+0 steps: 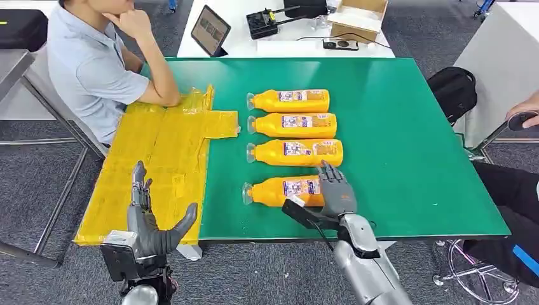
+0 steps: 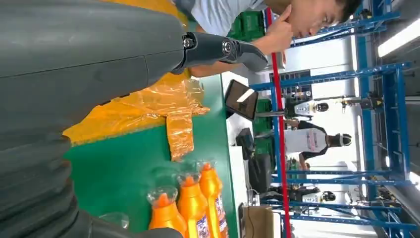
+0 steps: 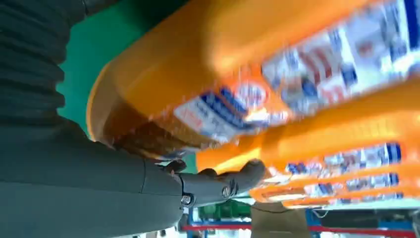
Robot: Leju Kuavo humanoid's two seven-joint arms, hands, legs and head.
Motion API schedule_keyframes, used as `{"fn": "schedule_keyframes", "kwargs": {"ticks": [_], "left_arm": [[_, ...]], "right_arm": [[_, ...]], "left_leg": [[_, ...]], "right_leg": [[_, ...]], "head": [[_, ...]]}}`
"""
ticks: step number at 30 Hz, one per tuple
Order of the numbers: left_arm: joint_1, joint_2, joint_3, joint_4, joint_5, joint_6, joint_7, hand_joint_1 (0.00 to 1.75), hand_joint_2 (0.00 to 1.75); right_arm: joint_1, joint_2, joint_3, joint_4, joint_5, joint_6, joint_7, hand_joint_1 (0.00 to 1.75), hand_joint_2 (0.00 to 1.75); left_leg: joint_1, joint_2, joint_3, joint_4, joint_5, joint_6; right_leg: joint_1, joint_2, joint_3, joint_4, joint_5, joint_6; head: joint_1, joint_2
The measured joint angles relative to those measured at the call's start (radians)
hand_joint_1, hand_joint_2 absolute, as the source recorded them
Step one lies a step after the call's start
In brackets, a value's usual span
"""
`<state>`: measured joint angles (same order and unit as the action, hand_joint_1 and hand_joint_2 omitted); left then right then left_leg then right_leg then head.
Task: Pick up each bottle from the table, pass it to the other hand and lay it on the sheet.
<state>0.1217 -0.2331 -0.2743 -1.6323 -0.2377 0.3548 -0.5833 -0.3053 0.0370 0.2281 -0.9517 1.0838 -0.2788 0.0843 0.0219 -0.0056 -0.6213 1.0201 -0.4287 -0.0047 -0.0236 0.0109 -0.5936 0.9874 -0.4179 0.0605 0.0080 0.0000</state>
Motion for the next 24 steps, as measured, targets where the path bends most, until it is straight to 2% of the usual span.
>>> {"fn": "schedule_keyframes", "kwargs": {"ticks": [6, 12, 13, 14, 24], "left_arm": [[-0.003, 0.000, 0.000, 0.004, -0.010, 0.000, 0.009, 0.00, 1.75], [-0.004, 0.000, 0.000, 0.008, -0.013, 0.002, 0.013, 0.00, 1.75], [-0.004, 0.000, 0.000, 0.008, -0.013, 0.002, 0.013, 0.00, 1.75], [-0.004, 0.000, 0.000, 0.008, -0.013, 0.002, 0.013, 0.00, 1.75], [-0.010, 0.000, 0.000, 0.016, -0.023, 0.003, 0.018, 0.00, 1.75]], "right_arm": [[-0.058, 0.004, 0.019, 0.079, -0.007, 0.063, 0.026, 0.00, 1.75], [-0.091, 0.007, 0.034, 0.130, -0.006, 0.066, 0.044, 0.00, 1.75], [-0.094, 0.007, 0.036, 0.135, -0.006, 0.066, 0.044, 0.19, 1.75], [-0.096, 0.007, 0.037, 0.141, -0.006, 0.067, 0.044, 1.75, 1.75], [-0.140, 0.006, 0.047, 0.190, -0.078, 0.144, 0.027, 1.75, 1.75]], "left_leg": [[0.000, 0.000, 0.001, 0.000, 0.000, 0.000], [0.000, 0.001, 0.005, 0.000, 0.000, 0.000], [0.000, 0.001, 0.006, 0.000, 0.000, 0.000], [0.000, 0.001, 0.006, 0.000, 0.000, 0.000], [0.000, 0.002, 0.015, 0.000, -0.001, 0.000]], "right_leg": [[0.000, 0.000, 0.001, 0.000, 0.000, 0.000], [0.000, 0.000, 0.004, 0.000, 0.000, 0.000], [0.000, 0.000, 0.004, 0.000, 0.000, -0.001], [0.000, 0.000, 0.004, 0.000, 0.001, -0.001], [0.000, 0.000, 0.008, -0.001, 0.001, -0.002]], "head": [[0.000, 0.000], [0.000, 0.000], [0.000, 0.000], [0.000, 0.000], [0.000, 0.000]]}}
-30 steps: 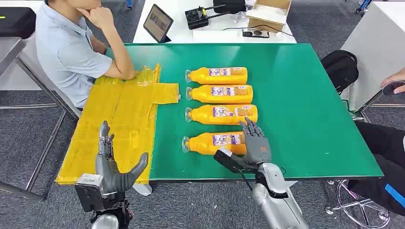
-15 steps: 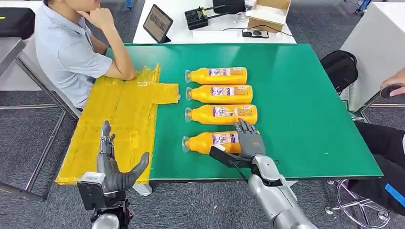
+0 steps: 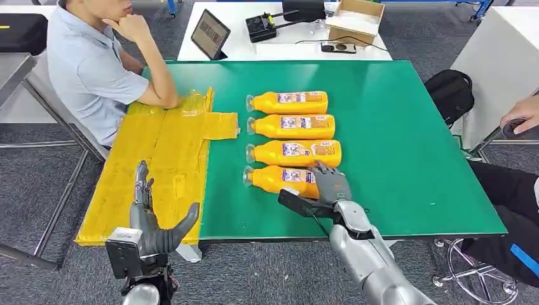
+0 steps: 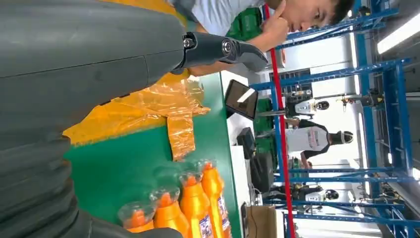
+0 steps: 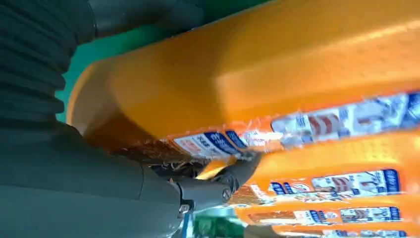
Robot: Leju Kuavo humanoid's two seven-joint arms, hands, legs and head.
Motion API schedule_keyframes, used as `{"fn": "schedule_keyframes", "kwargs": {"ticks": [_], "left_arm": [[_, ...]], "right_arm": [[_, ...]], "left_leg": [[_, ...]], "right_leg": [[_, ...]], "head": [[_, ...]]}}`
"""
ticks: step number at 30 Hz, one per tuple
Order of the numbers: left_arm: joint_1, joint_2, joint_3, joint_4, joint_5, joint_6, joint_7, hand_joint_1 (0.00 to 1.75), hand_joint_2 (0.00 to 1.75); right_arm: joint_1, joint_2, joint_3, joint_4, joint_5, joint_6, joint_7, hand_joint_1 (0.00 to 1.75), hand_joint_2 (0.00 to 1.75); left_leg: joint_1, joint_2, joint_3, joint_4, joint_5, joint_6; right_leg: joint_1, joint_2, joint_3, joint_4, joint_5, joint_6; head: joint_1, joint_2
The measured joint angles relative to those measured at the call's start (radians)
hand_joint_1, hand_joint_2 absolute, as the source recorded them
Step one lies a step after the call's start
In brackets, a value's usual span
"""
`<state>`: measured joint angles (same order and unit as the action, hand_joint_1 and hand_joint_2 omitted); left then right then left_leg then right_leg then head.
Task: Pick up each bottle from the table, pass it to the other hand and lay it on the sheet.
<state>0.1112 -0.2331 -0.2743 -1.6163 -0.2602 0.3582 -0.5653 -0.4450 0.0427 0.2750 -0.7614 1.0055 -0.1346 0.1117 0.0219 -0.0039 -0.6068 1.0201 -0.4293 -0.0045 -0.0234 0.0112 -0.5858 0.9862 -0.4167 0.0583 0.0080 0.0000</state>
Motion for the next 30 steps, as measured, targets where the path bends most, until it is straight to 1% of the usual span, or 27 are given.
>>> {"fn": "schedule_keyframes", "kwargs": {"ticks": [4, 7, 13, 18, 19, 20, 21, 23, 24, 27, 30], "left_arm": [[-0.017, 0.000, -0.005, 0.018, 0.002, -0.002, 0.000, 0.00, 1.75], [-0.023, 0.001, -0.010, 0.028, 0.004, -0.001, 0.000, 0.00, 1.75], [-0.024, 0.004, -0.022, 0.038, 0.011, 0.003, 0.000, 0.00, 1.75], [-0.017, 0.006, -0.024, 0.039, 0.019, 0.006, 0.003, 0.00, 1.75], [-0.014, 0.006, -0.024, 0.039, 0.031, 0.004, 0.004, 0.00, 1.75], [-0.010, 0.006, -0.026, 0.039, 0.040, 0.000, 0.005, 0.00, 1.75], [-0.003, 0.006, -0.028, 0.039, 0.056, -0.004, 0.010, 0.00, 1.75], [0.010, 0.006, -0.034, 0.039, 0.084, -0.014, 0.025, 0.00, 1.75], [0.017, 0.006, -0.039, 0.039, 0.099, -0.021, 0.035, 0.00, 1.75], [0.032, 0.010, -0.067, 0.055, 0.129, -0.035, 0.072, 0.00, 1.75], [0.036, 0.014, -0.102, 0.086, 0.144, -0.039, 0.093, 0.00, 1.75]], "right_arm": [[-0.017, -0.011, -0.003, 0.024, -0.108, 0.065, -0.065, 1.75, 1.75], [-0.018, -0.019, -0.003, 0.032, -0.152, 0.068, -0.089, 1.75, 1.75], [-0.007, -0.028, 0.000, 0.039, -0.191, 0.067, -0.096, 1.75, 1.75], [0.018, -0.032, -0.003, 0.027, -0.252, 0.062, -0.149, 1.75, 1.75], [0.036, -0.032, -0.006, 0.017, -0.291, 0.053, -0.184, 1.75, 1.75], [0.062, -0.030, -0.011, -0.002, -0.330, 0.046, -0.217, 1.75, 1.75], [0.100, -0.019, -0.019, -0.049, -0.394, 0.028, -0.276, 1.75, 1.75], [0.191, 0.008, -0.024, -0.151, -0.470, -0.005, -0.359, 1.75, 1.75], [0.241, 0.021, -0.025, -0.210, -0.507, -0.027, -0.398, 1.75, 1.75], [0.379, 0.062, -0.023, -0.382, -0.597, -0.092, -0.483, 1.75, 1.75], [0.450, 0.089, -0.018, -0.514, -0.659, -0.144, -0.528, 1.75, 1.75]], "left_leg": [[0.000, 0.001, 0.007, 0.000, -0.004, -0.001], [0.000, 0.004, 0.013, 0.000, -0.007, 0.000], [0.000, 0.004, 0.021, 0.000, -0.010, -0.001], [0.000, 0.007, 0.031, 0.000, -0.015, 0.000], [0.001, 0.007, 0.034, 0.000, -0.017, 0.001], [0.001, 0.006, 0.037, 0.000, -0.019, -0.001], [0.001, 0.006, 0.038, 0.000, -0.021, -0.001], [0.001, 0.005, 0.037, 0.000, -0.021, -0.001], [0.002, 0.005, 0.033, 0.000, -0.019, 0.000], [0.002, 0.000, 0.020, 0.000, -0.016, 0.000], [0.001, 0.000, 0.013, 0.000, -0.016, 0.000]], "right_leg": [[0.000, 0.002, 0.000, -0.001, -0.001, 0.000], [0.000, 0.005, 0.004, -0.001, -0.002, 0.000], [0.001, 0.005, 0.011, -0.001, -0.006, -0.001], [0.001, 0.008, 0.020, -0.002, -0.009, -0.001], [0.002, 0.008, 0.024, -0.002, -0.011, -0.001], [0.002, 0.008, 0.027, -0.002, -0.012, -0.001], [0.002, 0.008, 0.030, -0.002, -0.014, -0.002], [0.002, 0.007, 0.033, -0.002, -0.015, -0.002], [0.002, 0.007, 0.035, -0.001, -0.015, -0.001], [0.002, 0.003, 0.025, 0.000, -0.014, -0.001], [0.002, 0.003, 0.019, 0.000, -0.014, -0.001]], "head": [[0.000, 0.000], [0.000, 0.000], [0.000, 0.000], [0.000, 0.000], [0.001, 0.000], [0.001, 0.000], [0.001, 0.000], [0.000, 0.000], [0.001, 0.000], [0.000, 0.000], [0.001, 0.000]]}}
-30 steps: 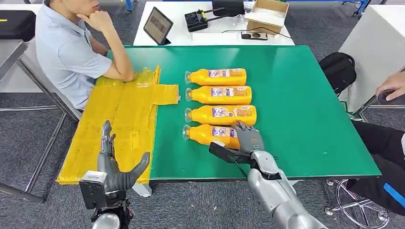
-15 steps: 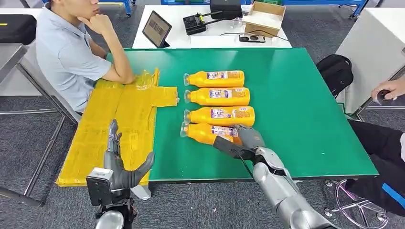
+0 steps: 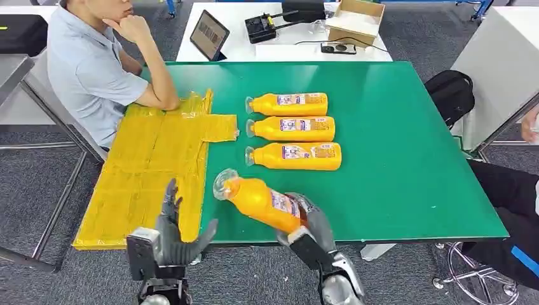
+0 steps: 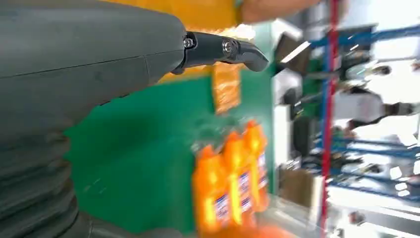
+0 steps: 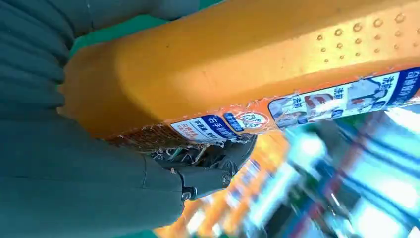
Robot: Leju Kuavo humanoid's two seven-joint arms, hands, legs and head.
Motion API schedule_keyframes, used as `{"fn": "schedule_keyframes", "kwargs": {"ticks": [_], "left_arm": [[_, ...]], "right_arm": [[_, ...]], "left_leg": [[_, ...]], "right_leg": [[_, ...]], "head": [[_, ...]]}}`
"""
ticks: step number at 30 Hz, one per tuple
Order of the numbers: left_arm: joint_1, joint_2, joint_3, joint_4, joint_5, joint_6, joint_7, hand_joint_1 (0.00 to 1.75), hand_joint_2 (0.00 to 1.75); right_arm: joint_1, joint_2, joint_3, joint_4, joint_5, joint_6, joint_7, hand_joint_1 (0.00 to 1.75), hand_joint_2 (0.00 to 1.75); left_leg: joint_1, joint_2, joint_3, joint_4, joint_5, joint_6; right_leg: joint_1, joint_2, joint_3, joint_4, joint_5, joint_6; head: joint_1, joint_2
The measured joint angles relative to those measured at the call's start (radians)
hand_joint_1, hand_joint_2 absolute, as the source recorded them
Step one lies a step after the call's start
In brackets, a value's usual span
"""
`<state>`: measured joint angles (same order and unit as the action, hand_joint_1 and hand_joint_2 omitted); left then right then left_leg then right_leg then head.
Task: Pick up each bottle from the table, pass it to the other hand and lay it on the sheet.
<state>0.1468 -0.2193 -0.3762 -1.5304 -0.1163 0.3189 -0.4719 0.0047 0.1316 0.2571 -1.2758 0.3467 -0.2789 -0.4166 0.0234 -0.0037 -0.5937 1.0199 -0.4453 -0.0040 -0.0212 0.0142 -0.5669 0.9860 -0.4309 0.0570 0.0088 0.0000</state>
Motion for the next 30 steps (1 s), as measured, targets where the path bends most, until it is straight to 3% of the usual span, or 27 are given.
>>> {"fn": "schedule_keyframes", "kwargs": {"ticks": [9, 19, 30], "left_arm": [[-0.019, 0.005, -0.072, 0.038, 0.045, -0.083, -0.010, 0.00, 1.75], [-0.027, 0.032, -0.130, 0.028, 0.084, -0.178, -0.072, 0.00, 1.75], [-0.033, 0.046, -0.147, 0.032, 0.106, -0.204, -0.049, 0.00, 1.75]], "right_arm": [[0.007, 0.051, 0.019, -0.120, -0.062, -0.036, -0.030, 1.75, 1.75], [-0.098, 0.066, 0.061, 0.025, -0.062, 0.003, -0.024, 1.75, 1.75], [-0.149, 0.087, 0.151, 0.128, 0.092, -0.027, -0.041, 1.75, 1.75]], "left_leg": [[-0.002, 0.000, -0.006, 0.000, 0.000, 0.000], [-0.002, 0.000, -0.007, 0.000, 0.000, 0.000], [-0.001, 0.000, -0.008, 0.000, 0.000, 0.000]], "right_leg": [[-0.002, 0.000, -0.006, 0.000, 0.000, 0.000], [-0.002, 0.000, -0.007, 0.000, 0.000, 0.000], [-0.002, 0.000, -0.008, 0.000, 0.000, 0.000]], "head": [[-0.001, 0.000], [-0.001, 0.000], [-0.001, 0.000]]}}
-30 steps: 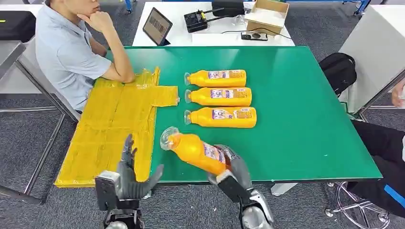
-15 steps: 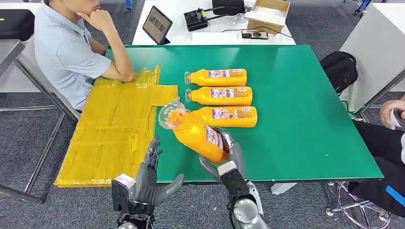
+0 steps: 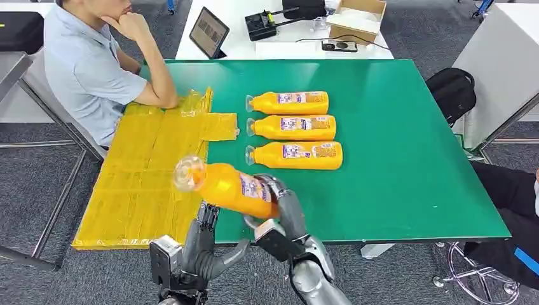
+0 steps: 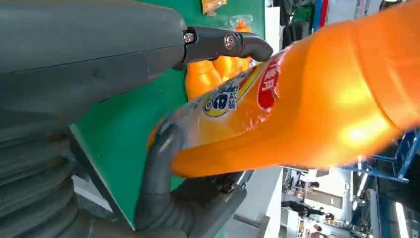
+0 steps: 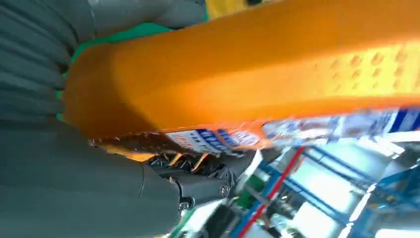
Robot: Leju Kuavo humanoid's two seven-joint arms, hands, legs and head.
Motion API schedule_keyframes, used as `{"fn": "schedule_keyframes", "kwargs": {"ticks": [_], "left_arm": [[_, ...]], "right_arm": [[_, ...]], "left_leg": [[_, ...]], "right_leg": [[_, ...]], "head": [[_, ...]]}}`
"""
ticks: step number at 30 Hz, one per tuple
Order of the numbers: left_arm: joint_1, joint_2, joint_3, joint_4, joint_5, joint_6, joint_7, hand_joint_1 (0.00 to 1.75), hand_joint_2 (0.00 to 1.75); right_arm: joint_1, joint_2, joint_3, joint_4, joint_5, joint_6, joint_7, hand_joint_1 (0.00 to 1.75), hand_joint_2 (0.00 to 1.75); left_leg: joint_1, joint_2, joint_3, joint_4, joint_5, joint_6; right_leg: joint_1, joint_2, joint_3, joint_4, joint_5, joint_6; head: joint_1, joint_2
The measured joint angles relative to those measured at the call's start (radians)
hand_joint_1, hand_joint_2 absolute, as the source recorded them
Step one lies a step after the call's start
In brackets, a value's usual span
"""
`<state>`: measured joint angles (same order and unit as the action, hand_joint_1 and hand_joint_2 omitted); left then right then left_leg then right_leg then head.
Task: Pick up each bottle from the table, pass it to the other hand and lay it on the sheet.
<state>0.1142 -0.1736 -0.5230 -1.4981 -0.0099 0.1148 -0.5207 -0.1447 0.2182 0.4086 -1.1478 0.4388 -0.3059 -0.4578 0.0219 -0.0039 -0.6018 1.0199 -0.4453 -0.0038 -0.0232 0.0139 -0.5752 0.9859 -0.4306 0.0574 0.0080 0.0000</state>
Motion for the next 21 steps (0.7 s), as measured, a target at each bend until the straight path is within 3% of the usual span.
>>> {"fn": "schedule_keyframes", "kwargs": {"ticks": [7, 21], "left_arm": [[-0.022, -0.003, 0.010, 0.007, -0.001, 0.024, 0.018, 0.00, 1.75], [-0.013, -0.016, 0.040, -0.040, -0.077, 0.122, -0.018, 0.00, 1.75]], "right_arm": [[0.002, 0.034, 0.095, 0.016, -0.018, -0.034, -0.015, 1.75, 1.75], [0.030, 0.042, 0.129, 0.016, -0.081, 0.054, 0.031, 1.75, 1.75]], "left_leg": [[0.000, 0.000, 0.000, 0.000, 0.000, 0.000], [0.000, 0.000, 0.000, 0.000, 0.000, 0.000]], "right_leg": [[0.000, 0.000, 0.000, 0.000, 0.000, 0.000], [0.000, 0.000, -0.001, 0.000, 0.000, 0.000]], "head": [[0.000, 0.000], [0.000, 0.000]]}}
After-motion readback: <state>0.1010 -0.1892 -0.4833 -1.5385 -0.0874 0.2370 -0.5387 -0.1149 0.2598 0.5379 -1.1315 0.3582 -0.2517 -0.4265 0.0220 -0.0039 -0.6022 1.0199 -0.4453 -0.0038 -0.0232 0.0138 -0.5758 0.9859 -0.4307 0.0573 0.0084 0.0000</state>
